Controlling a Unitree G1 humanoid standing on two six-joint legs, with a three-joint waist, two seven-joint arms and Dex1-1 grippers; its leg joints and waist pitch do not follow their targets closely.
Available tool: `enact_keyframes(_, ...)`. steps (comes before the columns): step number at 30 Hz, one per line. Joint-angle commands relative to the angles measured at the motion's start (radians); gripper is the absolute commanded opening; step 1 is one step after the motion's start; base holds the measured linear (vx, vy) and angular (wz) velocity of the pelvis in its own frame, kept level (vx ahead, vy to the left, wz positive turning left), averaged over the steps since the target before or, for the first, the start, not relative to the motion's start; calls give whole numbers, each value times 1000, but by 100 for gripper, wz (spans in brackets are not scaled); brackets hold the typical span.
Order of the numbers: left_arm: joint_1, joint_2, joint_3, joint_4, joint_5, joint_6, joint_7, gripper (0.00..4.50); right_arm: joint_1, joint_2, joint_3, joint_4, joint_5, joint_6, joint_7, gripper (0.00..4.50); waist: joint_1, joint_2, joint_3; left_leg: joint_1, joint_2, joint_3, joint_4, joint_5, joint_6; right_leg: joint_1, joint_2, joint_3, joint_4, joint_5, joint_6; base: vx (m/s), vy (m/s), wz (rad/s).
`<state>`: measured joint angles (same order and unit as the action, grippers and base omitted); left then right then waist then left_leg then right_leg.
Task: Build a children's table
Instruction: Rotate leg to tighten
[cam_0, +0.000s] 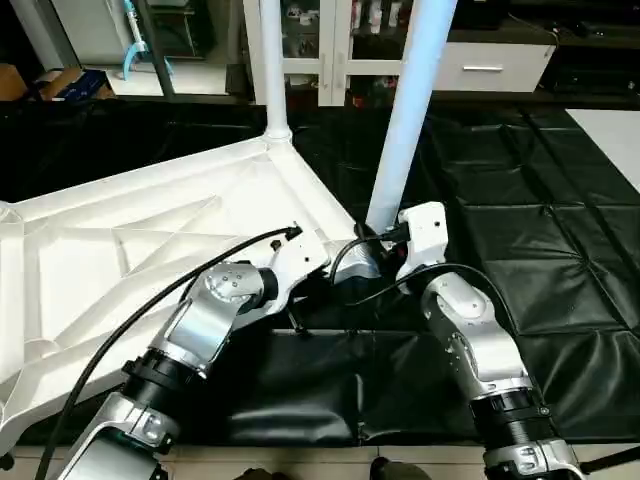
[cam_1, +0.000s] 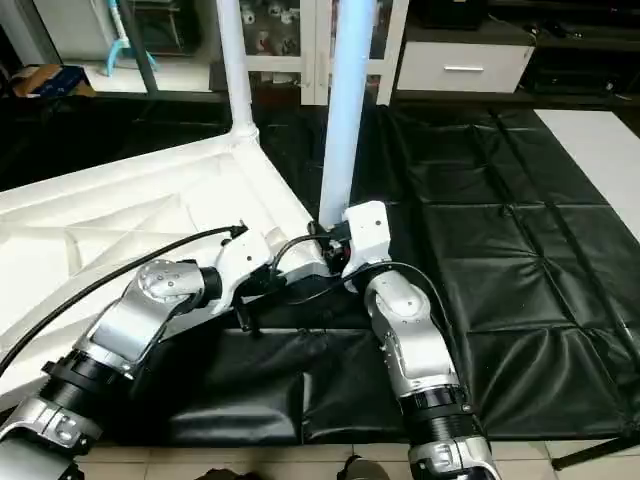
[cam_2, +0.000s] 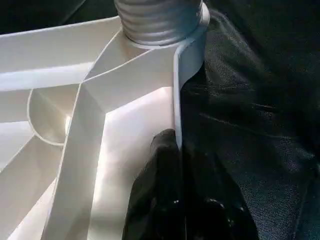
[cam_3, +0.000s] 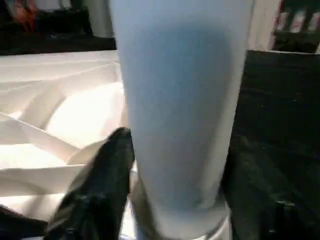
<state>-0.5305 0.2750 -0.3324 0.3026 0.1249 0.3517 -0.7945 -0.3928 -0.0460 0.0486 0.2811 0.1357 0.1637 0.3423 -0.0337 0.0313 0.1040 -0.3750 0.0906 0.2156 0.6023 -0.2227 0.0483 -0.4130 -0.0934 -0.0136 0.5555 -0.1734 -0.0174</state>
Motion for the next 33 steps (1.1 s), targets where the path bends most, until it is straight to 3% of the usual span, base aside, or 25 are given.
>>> enact_keyframes(1,19,-14,-38,4,-16,-23,-12,0,11,4,31,-8,21,12,46,300,-1,-4,-48,32,131,-82,-122,-475,-80,4,-71,44,-65,-352,-146,0,0,0)
enact_keyframes(3,42,22,-58,-27,-33,-45,-86,0,8,-48,17,-60,72,35,141,310,5,-3,-54,27,134,-79,-120,-388,-58,19,-73,44,-54,-250,-179,0,0,0)
enact_keyframes(5,51,35,-66,-39,-36,-55,-111,0,8,-70,22,-82,93,51,189,332,11,2,-55,26,134,-74,-117,-334,-30,25,-73,45,-50,-186,-202,0,0,0)
enact_keyframes(10,100,82,-89,-103,-62,-75,-206,0,18,-209,36,-163,135,79,397,349,24,1,-62,35,138,-59,-103,-205,40,28,-71,41,-40,-74,-253,63,-21,7)
enact_keyframes(12,122,97,-88,-139,-81,-69,-236,0,27,-280,41,-178,143,55,492,349,37,2,-69,37,138,-51,-93,-94,80,34,-69,37,-23,34,-275,64,-24,7)
enact_keyframes(14,136,108,-87,-161,-90,-62,-252,0,33,-320,43,-181,148,41,544,349,43,0,-68,39,137,-46,-90,-53,101,32,-66,36,-20,68,-284,28,-11,3)
enact_keyframes(17,160,138,-86,-201,-109,-49,-288,0,39,-390,39,-184,175,45,653,349,48,-5,-67,27,139,-51,-89,-63,124,44,-74,35,-20,16,-290,0,0,0)
enact_keyframes(19,168,149,-81,-213,-114,-47,-298,0,42,-415,40,-187,186,51,691,349,47,-7,-65,28,141,-53,-91,-94,120,44,-74,34,-26,-37,-286,0,0,0)
enact_keyframes(21,175,159,-76,-225,-121,-40,-309,0,44,-437,42,-186,191,49,724,349,46,-5,-60,33,143,-54,-97,-154,98,37,-70,36,-37,-134,-275,0,0,0)
enact_keyframes(22,178,164,-75,-231,-125,-36,-314,0,45,-447,44,-184,193,45,740,349,45,-9,-59,33,143,-53,-99,-172,90,37,-70,36,-39,-157,-271,0,0,0)
enact_keyframes(24,186,175,-71,-250,-132,-23,-330,0,41,-462,50,-160,187,20,772,349,44,-6,-58,34,143,-57,-102,-204,64,35,-70,37,-42,-204,-258,0,0,0)
enact_keyframes(28,184,174,-76,-252,-133,-18,-329,0,39,-457,60,-138,176,2,777,349,40,-7,-60,34,141,-56,-101,-195,54,36,-70,38,-41,-184,-257,0,0,0)
enact_keyframes(33,182,172,-79,-254,-134,-13,-329,0,42,-458,67,-136,179,2,795,311,40,-6,-64,30,140,-56,-95,-139,86,40,-71,36,-34,-115,-272,0,0,0)
